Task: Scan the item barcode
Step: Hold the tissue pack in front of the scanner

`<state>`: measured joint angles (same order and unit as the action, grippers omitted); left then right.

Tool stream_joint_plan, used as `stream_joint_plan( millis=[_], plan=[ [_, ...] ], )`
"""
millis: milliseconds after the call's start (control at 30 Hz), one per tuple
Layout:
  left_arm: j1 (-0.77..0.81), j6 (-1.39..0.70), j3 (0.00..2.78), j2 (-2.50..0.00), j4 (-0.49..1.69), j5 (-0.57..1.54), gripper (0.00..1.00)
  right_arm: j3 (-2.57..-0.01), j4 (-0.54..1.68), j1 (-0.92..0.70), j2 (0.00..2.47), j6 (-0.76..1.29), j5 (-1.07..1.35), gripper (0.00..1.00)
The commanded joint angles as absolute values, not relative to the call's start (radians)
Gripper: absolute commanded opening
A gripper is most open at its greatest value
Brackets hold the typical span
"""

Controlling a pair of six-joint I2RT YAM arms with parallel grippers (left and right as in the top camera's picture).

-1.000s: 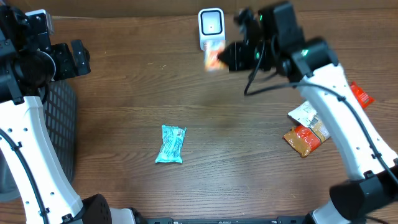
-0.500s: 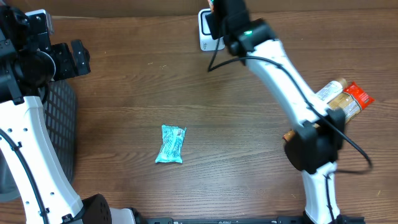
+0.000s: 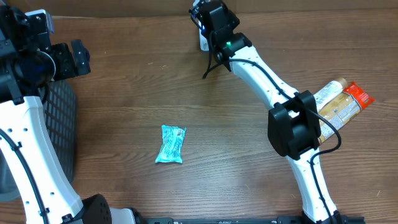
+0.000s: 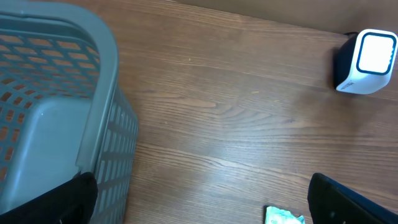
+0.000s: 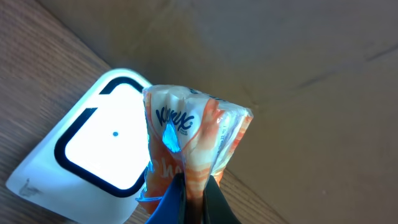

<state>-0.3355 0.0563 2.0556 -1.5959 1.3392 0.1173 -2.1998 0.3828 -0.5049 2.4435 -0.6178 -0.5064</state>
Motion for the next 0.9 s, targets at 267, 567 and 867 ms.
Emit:
stream_joint_plan(
  millis=[267,567,867],
  plan=[
    [-0.339,0.071,2.061,-1.599,1.336,0.124,1.0,-2.199,0.376,-0.51,2.463,-0.659,-0.523,0.04],
    [-0.339,0.071,2.061,-1.599,1.336,0.124,1.0,-2.201,0.405,-0.51,2.459,-0.627,-0.523,0.04],
    [-0.339,0.071,2.061,-1.599,1.336,0.124,1.0,-2.201,0.53,-0.509,2.312,-0.297,-0.517,0.04]
  ],
)
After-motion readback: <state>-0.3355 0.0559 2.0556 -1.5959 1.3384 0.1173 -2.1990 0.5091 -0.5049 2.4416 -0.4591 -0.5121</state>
